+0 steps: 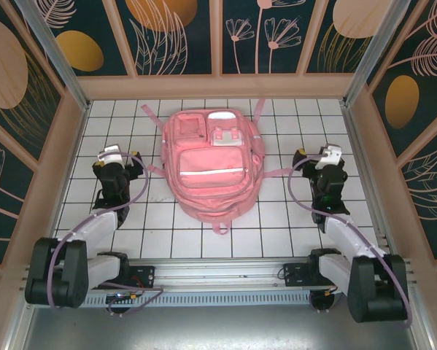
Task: Pack books, pencil case, and school supplies into a backpack
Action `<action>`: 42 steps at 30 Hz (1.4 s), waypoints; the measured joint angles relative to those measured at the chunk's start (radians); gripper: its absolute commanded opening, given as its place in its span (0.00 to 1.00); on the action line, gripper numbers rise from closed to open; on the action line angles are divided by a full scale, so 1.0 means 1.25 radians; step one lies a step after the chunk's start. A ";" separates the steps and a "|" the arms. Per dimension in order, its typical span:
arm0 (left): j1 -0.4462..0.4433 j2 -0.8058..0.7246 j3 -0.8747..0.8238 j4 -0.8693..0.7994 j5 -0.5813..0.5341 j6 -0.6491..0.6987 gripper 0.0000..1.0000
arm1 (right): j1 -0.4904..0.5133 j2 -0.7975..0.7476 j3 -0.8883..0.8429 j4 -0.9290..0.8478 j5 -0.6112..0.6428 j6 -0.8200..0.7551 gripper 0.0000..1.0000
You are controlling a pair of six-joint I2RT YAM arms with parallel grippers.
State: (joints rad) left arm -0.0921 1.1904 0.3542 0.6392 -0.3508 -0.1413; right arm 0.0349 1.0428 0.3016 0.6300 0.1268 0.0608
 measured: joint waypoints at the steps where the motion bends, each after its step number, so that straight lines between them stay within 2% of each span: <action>1: 0.006 0.014 -0.010 0.026 -0.005 -0.001 0.99 | -0.017 0.026 -0.010 0.022 -0.001 0.005 0.99; 8: 0.055 0.157 -0.060 0.224 -0.021 -0.034 0.99 | -0.118 0.219 -0.110 0.252 -0.068 0.045 0.99; 14: 0.063 0.256 -0.109 0.425 0.050 -0.006 0.99 | -0.124 0.381 -0.132 0.497 -0.152 0.033 0.99; 20: 0.063 0.264 -0.112 0.475 0.071 0.006 0.99 | -0.060 0.394 -0.068 0.479 -0.125 -0.003 0.99; 42: 0.063 0.263 -0.111 0.509 0.086 0.014 0.99 | -0.059 0.394 -0.061 0.478 -0.096 -0.018 0.99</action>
State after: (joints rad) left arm -0.0132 1.5196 0.2150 1.2755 -0.2432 -0.1234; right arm -0.0391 1.5352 0.2249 1.2270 0.0074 0.0383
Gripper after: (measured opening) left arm 0.988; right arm 0.987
